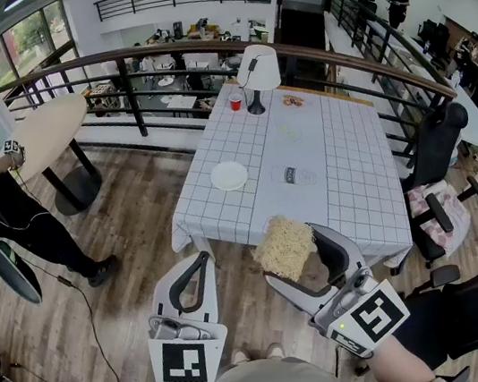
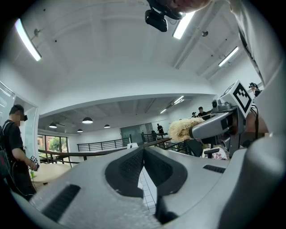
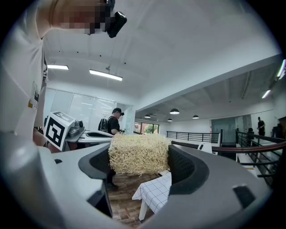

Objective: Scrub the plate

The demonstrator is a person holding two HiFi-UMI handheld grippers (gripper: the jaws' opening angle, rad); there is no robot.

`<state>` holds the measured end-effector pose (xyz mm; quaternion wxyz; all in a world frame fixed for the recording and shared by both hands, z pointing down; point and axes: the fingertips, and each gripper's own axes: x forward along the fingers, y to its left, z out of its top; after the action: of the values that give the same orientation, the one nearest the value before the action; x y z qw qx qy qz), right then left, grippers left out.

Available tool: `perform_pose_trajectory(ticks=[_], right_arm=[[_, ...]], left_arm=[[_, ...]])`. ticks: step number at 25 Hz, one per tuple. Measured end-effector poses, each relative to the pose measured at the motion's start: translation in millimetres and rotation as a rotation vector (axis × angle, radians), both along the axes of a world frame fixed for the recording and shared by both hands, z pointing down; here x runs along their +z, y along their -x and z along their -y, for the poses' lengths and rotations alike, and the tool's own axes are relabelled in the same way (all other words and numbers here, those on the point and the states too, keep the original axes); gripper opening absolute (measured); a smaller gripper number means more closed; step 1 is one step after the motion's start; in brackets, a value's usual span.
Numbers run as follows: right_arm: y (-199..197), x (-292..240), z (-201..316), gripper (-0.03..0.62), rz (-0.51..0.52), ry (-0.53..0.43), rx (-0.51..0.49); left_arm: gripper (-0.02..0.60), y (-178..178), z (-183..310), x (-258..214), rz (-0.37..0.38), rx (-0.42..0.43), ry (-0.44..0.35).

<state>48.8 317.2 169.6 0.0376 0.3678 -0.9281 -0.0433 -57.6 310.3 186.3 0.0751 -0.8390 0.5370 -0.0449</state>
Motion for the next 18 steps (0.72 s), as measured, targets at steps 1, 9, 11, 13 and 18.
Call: perform_pose_trajectory(ticks=[1, 9, 11, 13, 18], right_arm=[[-1, 1, -1, 0.373, 0.001, 0.002, 0.001], [-10, 2, -2, 0.373, -0.001, 0.016, 0.000], [-11, 4, -3, 0.373, -0.001, 0.022, -0.012], [-13, 5, -6, 0.373, 0.000, 0.021, -0.018], [-23, 8, -11, 0.373, -0.003, 0.024, -0.025]], left_arm=[[0.012, -1, 0, 0, 0.005, -0.001, -0.003], [0.012, -12, 0, -1, 0.021, 0.003, -0.011], [0.012, -14, -1, 1, 0.024, -0.003, -0.008], [0.012, -16, -2, 4, 0.026, -0.005, 0.001], [0.012, -26, -6, 9, 0.047, -0.009, 0.015]])
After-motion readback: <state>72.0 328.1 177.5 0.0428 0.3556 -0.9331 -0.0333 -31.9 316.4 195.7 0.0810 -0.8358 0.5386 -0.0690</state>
